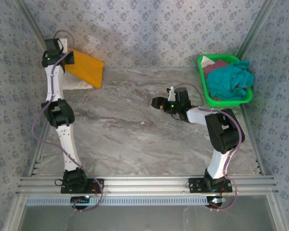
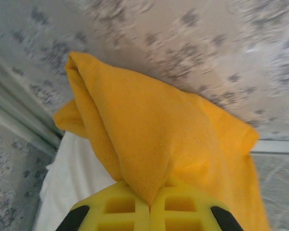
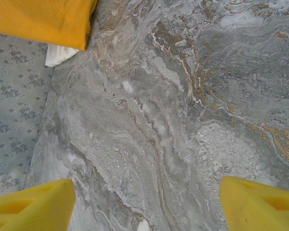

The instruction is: Fold and stack the t-shirts

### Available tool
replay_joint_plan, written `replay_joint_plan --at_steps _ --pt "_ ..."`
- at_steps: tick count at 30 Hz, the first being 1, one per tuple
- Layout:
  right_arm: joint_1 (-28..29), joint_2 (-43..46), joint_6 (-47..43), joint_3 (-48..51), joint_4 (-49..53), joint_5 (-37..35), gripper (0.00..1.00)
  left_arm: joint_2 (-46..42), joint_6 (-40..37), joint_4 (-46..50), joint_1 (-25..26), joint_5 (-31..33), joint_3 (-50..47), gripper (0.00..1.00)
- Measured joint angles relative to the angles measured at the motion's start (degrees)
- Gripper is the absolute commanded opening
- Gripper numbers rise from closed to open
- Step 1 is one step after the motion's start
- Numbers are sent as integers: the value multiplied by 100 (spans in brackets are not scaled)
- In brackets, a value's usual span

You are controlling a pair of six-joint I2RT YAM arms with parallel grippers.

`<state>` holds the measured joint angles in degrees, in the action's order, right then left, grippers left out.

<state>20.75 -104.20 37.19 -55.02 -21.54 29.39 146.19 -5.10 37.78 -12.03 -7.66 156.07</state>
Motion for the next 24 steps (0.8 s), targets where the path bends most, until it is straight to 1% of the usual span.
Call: replay_joint_plan --at_steps 3,4,5,6,7,8,9,10,12,13,14,15,17,18,19,21,24 --pt "0 2 9 -4 24 0 80 192 33 -72 -192 164 24 0" --pt "0 2 9 -9 42 0 80 264 63 -92 -260 240 52 9" --pt "0 2 9 -17 55 0 80 330 109 -133 -319 334 66 25" --pt "0 2 9 -26 70 0 80 387 131 -168 -358 437 66 28" --pt "0 2 9 -39 76 0 80 431 160 -205 -393 575 66 38" --pt "0 2 9 -50 79 0 80 476 168 -245 -426 732 66 57" --pt "0 2 9 -57 79 0 80 503 184 -295 -452 896 66 64" --pt "0 4 9 -66 83 0 80 511 203 -337 -472 1093 66 63" --pt "2 4 7 -76 96 0 80 514 297 -319 -476 1508 118 66" --pt "2 4 7 -85 111 0 80 511 343 -306 -472 1731 177 70" --pt "2 4 4 -96 129 0 80 509 426 -295 -452 1991 232 76" --pt "2 4 -4 -111 155 0 80 490 494 -286 -435 2199 264 79" --pt "2 4 -11 -151 195 -2 80 369 675 -195 -393 2479 214 81" --pt "0 4 -35 -164 210 -7 80 258 728 -177 -374 2509 85 82" --pt "0 11 -81 -177 234 -22 81 42 785 -203 -352 2500 -227 83" --pt "0 52 -197 -184 326 -79 81 -632 863 -492 -286 2426 -1292 86" --pt "0 229 -474 -186 546 -275 82 -2184 951 -1652 -109 2083 -3891 89"
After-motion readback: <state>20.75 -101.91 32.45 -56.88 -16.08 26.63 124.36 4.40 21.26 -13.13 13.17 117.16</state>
